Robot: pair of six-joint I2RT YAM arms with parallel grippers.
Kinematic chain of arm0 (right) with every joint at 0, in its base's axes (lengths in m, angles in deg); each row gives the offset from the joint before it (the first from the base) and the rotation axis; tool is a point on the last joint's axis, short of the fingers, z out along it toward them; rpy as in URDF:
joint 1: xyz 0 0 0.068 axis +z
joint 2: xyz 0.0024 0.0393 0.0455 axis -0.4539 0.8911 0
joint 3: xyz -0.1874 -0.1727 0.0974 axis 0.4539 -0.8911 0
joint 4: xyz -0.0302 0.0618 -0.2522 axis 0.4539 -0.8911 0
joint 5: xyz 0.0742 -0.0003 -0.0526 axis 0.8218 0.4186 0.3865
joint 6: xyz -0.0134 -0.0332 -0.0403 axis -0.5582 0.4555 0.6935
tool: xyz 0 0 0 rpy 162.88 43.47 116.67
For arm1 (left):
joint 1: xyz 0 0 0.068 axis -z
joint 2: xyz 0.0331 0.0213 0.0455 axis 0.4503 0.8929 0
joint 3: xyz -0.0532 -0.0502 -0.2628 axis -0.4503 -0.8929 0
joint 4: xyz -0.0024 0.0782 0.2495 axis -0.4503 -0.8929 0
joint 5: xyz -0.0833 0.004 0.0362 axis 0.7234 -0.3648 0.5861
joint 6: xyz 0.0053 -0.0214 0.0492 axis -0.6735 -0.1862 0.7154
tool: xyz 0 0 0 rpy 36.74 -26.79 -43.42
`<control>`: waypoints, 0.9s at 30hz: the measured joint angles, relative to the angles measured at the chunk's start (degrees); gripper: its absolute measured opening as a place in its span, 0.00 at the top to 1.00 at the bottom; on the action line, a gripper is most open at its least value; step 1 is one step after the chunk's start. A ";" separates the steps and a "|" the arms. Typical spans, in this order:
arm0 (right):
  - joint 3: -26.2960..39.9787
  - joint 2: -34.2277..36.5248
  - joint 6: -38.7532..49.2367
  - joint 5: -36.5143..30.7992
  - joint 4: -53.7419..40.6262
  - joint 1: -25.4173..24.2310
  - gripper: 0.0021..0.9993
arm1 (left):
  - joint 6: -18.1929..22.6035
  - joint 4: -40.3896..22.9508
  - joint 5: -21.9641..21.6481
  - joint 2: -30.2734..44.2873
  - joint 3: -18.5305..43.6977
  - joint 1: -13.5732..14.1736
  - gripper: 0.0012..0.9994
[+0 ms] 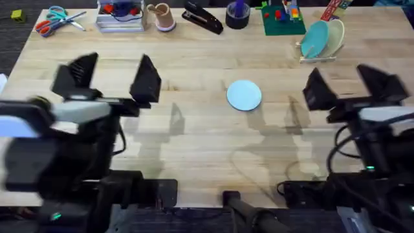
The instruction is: Pick up the plates from the table one by one and place each into a slot on the dish rack.
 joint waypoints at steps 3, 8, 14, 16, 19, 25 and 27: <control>6.39 4.51 0.00 0.00 -0.92 0.00 0.00 | -0.10 -4.45 0.03 5.17 7.36 0.00 0.01; 20.52 16.09 -0.02 -0.31 -12.62 0.00 0.00 | -0.22 -17.53 0.03 16.79 21.46 0.00 0.01; 36.63 31.84 0.00 -0.72 -27.15 -0.02 0.00 | -0.22 -33.15 0.05 31.89 37.47 0.00 0.01; 41.42 36.79 0.00 -0.72 -31.76 -0.02 0.00 | -0.23 -37.93 0.24 37.11 42.30 0.00 0.01; 47.03 43.00 -0.01 -0.79 -37.49 -0.02 0.00 | -0.22 -44.49 0.88 44.45 48.64 0.00 0.01; 55.76 53.16 -0.02 -0.89 -49.36 -0.02 0.00 | -0.22 -55.30 2.23 57.07 57.83 0.00 0.01; 57.47 55.78 -0.02 -0.90 -52.09 -0.02 0.00 | -0.22 -57.73 2.53 60.45 59.89 0.00 0.01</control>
